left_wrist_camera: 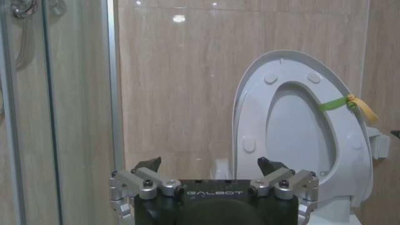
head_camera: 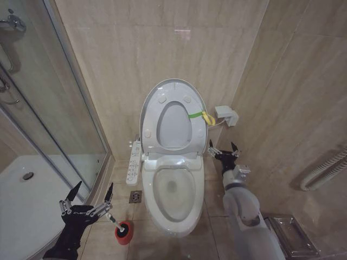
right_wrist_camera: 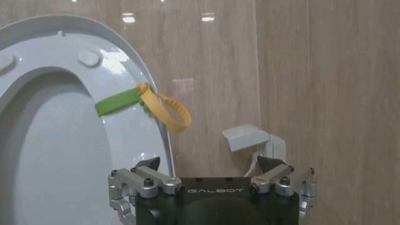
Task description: Open the toilet lid, clean the toilet bowl with a toilet brush, close the toilet lid, and flush.
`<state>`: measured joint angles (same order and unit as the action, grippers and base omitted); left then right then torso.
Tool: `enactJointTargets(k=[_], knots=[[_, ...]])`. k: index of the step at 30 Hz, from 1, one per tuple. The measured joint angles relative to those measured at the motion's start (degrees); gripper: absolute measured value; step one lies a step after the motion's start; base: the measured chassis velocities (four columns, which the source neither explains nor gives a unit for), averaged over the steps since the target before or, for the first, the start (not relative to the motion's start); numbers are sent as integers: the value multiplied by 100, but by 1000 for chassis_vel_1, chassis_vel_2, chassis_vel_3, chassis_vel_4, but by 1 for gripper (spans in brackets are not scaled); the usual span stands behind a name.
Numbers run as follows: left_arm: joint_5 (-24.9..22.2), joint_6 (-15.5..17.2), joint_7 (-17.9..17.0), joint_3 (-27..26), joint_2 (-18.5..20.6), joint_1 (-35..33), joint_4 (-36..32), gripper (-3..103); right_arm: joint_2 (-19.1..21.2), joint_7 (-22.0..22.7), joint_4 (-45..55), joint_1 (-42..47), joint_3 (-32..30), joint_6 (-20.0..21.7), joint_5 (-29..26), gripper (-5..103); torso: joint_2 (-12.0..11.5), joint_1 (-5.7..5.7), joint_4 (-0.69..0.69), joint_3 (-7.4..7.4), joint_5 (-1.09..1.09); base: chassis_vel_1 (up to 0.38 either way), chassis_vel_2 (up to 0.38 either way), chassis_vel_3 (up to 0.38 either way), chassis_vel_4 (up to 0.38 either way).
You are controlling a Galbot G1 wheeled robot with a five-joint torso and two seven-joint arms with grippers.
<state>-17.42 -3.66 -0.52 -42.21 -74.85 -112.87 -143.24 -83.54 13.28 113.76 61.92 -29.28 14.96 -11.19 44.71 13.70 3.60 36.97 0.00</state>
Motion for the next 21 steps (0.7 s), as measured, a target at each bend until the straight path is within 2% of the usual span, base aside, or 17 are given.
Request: enactJointTargets(k=[8,13,21], knots=[[0,0,0,0,0,0,0,100,7,59,-131,-235,-57,18,-31,100,0,0,1,0,0,0,0,0,0],[0,0,0,0,0,0,0,100,-41,242,-135,-560,-90,193,-267,100,0,0,0,0,0,0,0,0,0],[0,0,0,0,0,0,0,100,66,336,-447,-975,-131,125,-202,100,0,0,1,0,1,0,0,0,0]])
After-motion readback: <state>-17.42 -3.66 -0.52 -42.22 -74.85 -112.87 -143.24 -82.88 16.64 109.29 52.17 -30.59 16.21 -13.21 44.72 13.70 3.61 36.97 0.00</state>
